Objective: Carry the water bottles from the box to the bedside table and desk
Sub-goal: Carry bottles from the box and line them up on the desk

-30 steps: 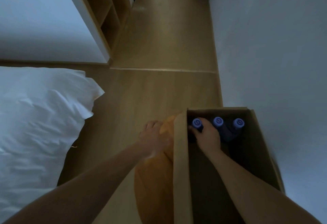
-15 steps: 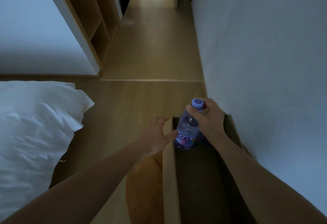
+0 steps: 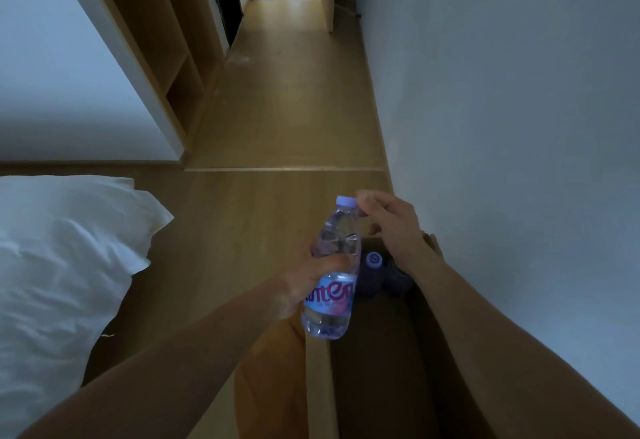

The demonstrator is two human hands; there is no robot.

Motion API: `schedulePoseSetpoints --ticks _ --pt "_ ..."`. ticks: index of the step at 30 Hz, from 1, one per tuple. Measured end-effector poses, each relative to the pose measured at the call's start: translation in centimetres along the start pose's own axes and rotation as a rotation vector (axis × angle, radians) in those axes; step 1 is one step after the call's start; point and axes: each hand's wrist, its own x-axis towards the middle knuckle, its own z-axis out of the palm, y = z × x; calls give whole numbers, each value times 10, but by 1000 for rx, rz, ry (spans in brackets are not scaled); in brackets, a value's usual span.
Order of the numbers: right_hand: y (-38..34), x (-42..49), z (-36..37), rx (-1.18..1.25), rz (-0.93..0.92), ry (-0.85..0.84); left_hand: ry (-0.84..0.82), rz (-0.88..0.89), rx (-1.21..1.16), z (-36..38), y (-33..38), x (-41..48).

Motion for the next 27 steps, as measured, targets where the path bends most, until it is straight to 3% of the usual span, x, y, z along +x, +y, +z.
schedulePoseSetpoints --ticks 3,6,8,14,21,27 --pt "41 1 -13 -561 96 129 54 -44 -33 -8 -15 0" --pt "91 -1 -13 -873 304 -39 24 -72 -69 -15 -21 -1" --pt "111 -5 -3 -850 331 -113 13 -68 -94 -17 -23 0" --pt "140 -15 9 -780 178 -39 65 -46 -141 -20 -27 4" --pt "166 -21 26 -840 173 -273 139 -42 -135 -25 -33 -4" --pt "151 -32 27 -524 314 -27 149 12 -142 -28 -24 -16"
